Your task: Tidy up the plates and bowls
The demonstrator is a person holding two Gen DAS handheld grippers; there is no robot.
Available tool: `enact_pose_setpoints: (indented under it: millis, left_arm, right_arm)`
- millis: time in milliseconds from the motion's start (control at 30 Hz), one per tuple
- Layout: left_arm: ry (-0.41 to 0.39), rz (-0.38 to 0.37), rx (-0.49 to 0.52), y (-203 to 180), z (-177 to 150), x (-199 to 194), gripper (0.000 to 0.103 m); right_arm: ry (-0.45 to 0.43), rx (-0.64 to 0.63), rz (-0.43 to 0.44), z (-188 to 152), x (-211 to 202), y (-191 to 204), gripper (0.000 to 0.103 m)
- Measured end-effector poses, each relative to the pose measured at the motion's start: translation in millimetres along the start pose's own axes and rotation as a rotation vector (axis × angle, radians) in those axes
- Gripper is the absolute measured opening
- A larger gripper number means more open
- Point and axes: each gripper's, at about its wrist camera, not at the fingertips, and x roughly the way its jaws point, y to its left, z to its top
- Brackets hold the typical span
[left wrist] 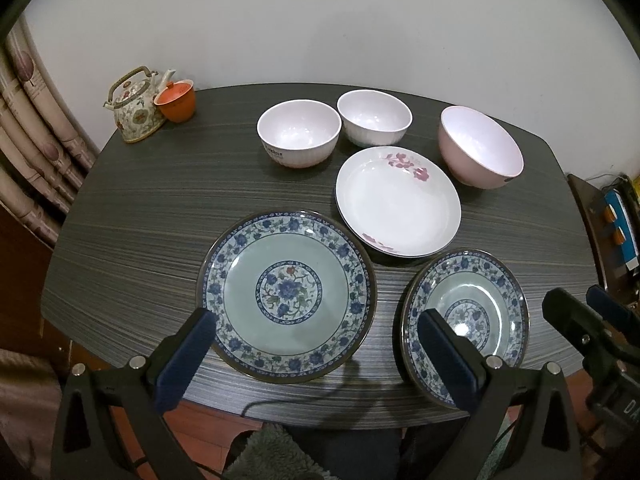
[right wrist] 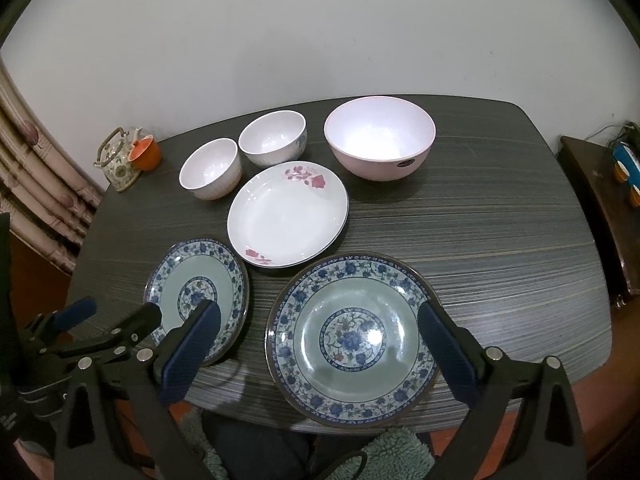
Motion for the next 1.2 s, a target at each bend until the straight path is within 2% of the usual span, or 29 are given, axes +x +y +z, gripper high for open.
enact_pose_setpoints:
  millis: [1200]
  left_arm:
    - [0.01,0.006,0.007,-3.1,-1.9,5.4,0.103]
  right_arm:
    - [0.009,0.014,0.015,-3.7,2.5,-0.6,0.095]
